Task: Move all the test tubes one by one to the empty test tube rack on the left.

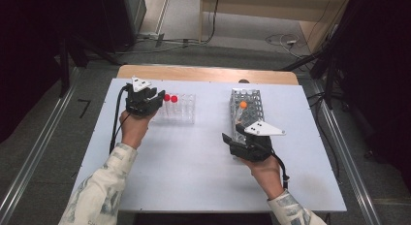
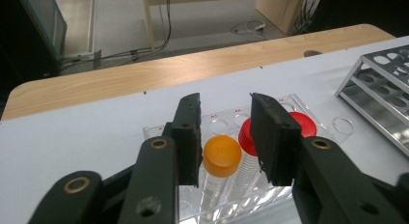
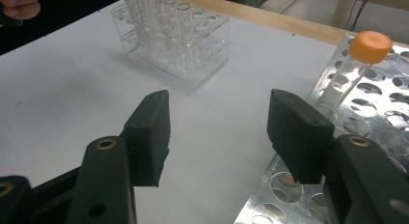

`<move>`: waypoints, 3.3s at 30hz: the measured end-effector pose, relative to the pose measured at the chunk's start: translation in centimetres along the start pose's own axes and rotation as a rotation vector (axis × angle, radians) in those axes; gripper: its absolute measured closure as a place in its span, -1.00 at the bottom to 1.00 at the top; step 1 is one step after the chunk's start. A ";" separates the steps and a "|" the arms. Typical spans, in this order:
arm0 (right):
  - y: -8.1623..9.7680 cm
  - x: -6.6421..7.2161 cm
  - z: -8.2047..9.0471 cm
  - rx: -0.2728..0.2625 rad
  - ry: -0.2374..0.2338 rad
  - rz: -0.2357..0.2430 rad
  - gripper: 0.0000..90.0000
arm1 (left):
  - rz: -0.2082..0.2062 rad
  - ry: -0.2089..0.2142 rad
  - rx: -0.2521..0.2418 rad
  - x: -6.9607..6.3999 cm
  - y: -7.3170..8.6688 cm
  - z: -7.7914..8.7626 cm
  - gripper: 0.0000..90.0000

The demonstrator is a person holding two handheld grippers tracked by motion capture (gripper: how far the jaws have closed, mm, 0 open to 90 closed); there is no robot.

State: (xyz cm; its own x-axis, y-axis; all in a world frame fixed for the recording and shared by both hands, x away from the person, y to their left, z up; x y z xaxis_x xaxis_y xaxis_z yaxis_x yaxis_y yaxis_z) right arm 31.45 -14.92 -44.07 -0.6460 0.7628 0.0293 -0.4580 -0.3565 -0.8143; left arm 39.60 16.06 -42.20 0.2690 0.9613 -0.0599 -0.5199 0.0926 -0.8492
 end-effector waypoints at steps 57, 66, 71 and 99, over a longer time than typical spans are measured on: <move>-2.7 -8.2 -6.5 0.183 0.157 -0.061 0.59 | 0.003 0.093 -0.035 -3.2 3.0 4.0 -0.42; -3.8 -8.1 -5.2 0.127 0.157 -0.068 0.59 | 0.010 0.088 -0.028 -3.3 2.9 4.1 -0.53; -4.6 -7.9 -4.2 0.099 0.156 -0.055 0.59 | 0.011 0.078 -0.027 -3.3 2.9 4.2 -0.57; -5.8 -2.1 -0.7 0.022 0.008 0.042 0.59 | -0.017 0.139 -0.049 -5.6 2.4 6.4 -0.63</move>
State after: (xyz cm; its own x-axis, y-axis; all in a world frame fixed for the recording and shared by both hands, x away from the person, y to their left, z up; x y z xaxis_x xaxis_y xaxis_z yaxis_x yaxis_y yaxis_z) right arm 35.90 -14.02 -39.82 -0.6600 0.7512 -0.0094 -0.4441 -0.4003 -0.8016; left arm 31.68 12.60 -40.54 0.3885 0.9143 -0.1148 -0.4754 0.0922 -0.8749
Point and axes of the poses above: each handheld gripper's, and its own axes: z roughly backward along the jaws, y roughly out of its underside, x roughly to its left, the point moved 4 cm from there along -z, roughly forward along the jaws, and after that the axes turned 5 degrees about x, right-handed, at the moved point
